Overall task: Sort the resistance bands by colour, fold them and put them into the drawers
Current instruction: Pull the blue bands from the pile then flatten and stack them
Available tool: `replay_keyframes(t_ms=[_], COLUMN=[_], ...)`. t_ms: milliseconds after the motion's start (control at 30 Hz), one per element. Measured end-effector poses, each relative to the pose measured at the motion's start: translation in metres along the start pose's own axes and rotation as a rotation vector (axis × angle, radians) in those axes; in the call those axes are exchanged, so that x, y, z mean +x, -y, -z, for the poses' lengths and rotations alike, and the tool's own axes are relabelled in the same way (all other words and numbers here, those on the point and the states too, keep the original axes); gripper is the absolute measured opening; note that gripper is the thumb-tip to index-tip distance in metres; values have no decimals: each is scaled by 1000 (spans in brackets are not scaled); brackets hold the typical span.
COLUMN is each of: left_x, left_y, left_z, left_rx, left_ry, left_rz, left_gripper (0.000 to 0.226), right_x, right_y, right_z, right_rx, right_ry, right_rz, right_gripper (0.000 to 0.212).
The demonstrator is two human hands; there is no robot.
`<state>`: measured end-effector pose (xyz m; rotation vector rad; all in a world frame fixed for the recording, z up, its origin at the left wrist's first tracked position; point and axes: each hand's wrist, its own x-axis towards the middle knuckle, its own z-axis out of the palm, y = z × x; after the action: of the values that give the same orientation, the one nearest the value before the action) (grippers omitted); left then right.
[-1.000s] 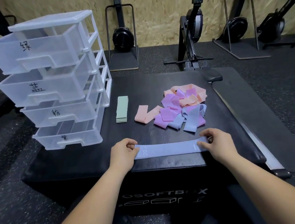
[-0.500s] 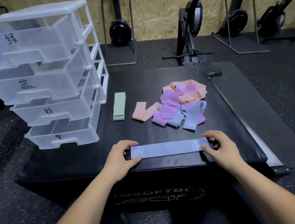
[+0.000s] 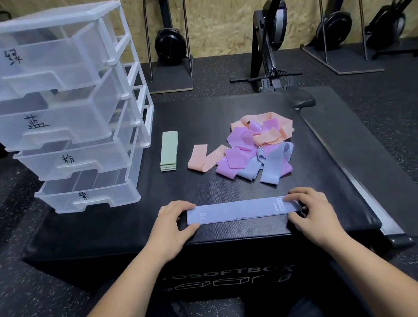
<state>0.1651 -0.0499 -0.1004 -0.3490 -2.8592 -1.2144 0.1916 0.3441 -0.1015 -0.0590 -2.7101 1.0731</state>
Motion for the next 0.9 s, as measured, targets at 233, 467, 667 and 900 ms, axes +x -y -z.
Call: replay_keyframes(t_ms=[233,467,667,900], left_x=[0,1,30,78], left_y=[-1,-9,-42,-92], left_z=[-7,-8,-12,-29], left_rx=[26,-66,82,307], left_ry=[-44,-144,-194,89], left_rz=[-26,19,-99,-133], left_gripper=[43,36,30,44], right_x=[0,7,45,89], right_y=[-2,11,35,53], right_z=[-3,2,-5,-4], right_rx=[-16,157,-64,-491], right_ry=[-5,-94,-73,115], right_rz=[-11,-134,-86,-22], right_gripper=[38,42,32,39])
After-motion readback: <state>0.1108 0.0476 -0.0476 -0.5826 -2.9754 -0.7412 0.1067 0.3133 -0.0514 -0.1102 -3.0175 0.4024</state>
